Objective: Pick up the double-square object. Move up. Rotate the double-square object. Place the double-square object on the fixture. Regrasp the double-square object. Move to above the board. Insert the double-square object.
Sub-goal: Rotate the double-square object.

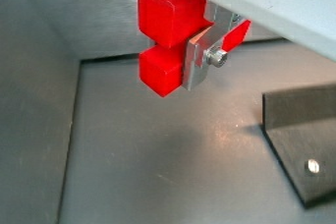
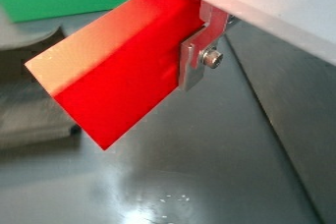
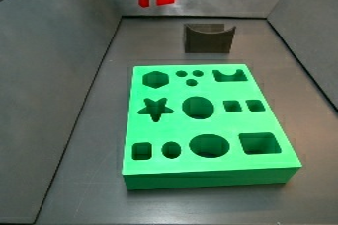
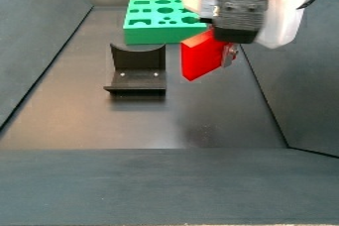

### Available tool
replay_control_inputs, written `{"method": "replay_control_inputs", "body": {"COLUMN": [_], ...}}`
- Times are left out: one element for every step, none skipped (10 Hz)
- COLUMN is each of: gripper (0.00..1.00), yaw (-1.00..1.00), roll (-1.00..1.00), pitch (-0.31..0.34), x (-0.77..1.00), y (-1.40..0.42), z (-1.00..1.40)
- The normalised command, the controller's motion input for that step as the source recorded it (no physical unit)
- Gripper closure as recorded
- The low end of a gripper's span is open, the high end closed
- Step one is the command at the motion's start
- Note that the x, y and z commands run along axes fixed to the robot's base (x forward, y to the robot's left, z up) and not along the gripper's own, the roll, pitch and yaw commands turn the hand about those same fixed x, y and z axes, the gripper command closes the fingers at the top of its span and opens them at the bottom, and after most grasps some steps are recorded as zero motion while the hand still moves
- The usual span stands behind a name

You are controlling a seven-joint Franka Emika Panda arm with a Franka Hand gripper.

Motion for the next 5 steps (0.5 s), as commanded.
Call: {"method": "replay_control_inputs", "body": {"gripper": [1.00,1.00,1.00,1.00,1.00], "yaw": [-1.00,-1.00,-1.00,-1.00,-1.00], "roll": [-0.01,-0.01,-0.01,-0.01,-0.01], "pitch": [-0.002,-0.002,-0.002,-0.002,-0.002], "x": [-0.01,-0.01,-0.01,-0.01,-0.01], "y": [0.02,0.02,0.02,0.02,0.02], "z": [0.00,0.00,0.00,0.00,0.00]}}
